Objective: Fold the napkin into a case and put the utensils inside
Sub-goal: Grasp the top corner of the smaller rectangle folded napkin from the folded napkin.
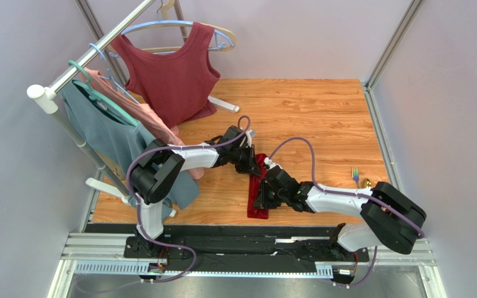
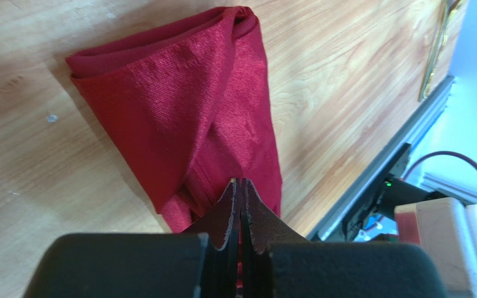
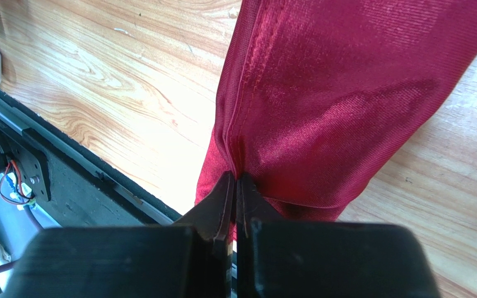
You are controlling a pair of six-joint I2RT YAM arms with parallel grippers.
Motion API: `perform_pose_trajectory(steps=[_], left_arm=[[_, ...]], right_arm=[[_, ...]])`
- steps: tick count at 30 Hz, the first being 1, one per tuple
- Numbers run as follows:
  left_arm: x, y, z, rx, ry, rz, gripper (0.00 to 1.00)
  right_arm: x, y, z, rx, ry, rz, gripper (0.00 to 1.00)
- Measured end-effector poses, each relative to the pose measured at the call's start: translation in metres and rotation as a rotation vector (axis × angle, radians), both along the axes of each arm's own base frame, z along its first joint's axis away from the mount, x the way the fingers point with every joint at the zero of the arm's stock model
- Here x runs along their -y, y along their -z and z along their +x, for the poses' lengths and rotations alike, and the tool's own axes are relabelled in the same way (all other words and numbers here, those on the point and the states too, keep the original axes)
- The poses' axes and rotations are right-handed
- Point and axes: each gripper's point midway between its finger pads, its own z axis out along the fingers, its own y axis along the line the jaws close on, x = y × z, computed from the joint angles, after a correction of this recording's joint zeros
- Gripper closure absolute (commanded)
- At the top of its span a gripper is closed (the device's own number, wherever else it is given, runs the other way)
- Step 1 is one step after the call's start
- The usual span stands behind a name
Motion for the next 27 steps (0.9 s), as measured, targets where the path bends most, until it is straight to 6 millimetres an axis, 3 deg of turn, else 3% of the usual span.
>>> perform_pose_trajectory(steps=[7, 12, 20, 24, 27], left_arm=[[-0.002, 0.018, 0.008, 0.02, 0.009, 0.05, 1.0], [-0.001, 0.02, 0.014, -0.006, 0.017, 0.02, 1.0], [-0.002, 0.02, 0.014, -0.028, 0.032, -0.026, 1.0], [-0.002, 0.019, 0.014, -0.022, 0.034, -0.034, 1.0], [-0.005, 0.017, 0.015, -0.002, 0.026, -0.023, 0.92]], right_arm=[[0.0, -0.001, -0.004, -0.017, -0.013, 0.01, 0.96], [0.003, -0.001, -0.009, -0.033, -0.024, 0.022, 0.94], [-0.001, -0.003, -0.018, -0.073, -0.038, 0.089, 0.67], [0.003, -0.013, -0.023, -0.093, -0.051, 0.098, 0.61], [0.011, -0.029, -0.018, -0.093, -0.029, 0.13, 0.57]])
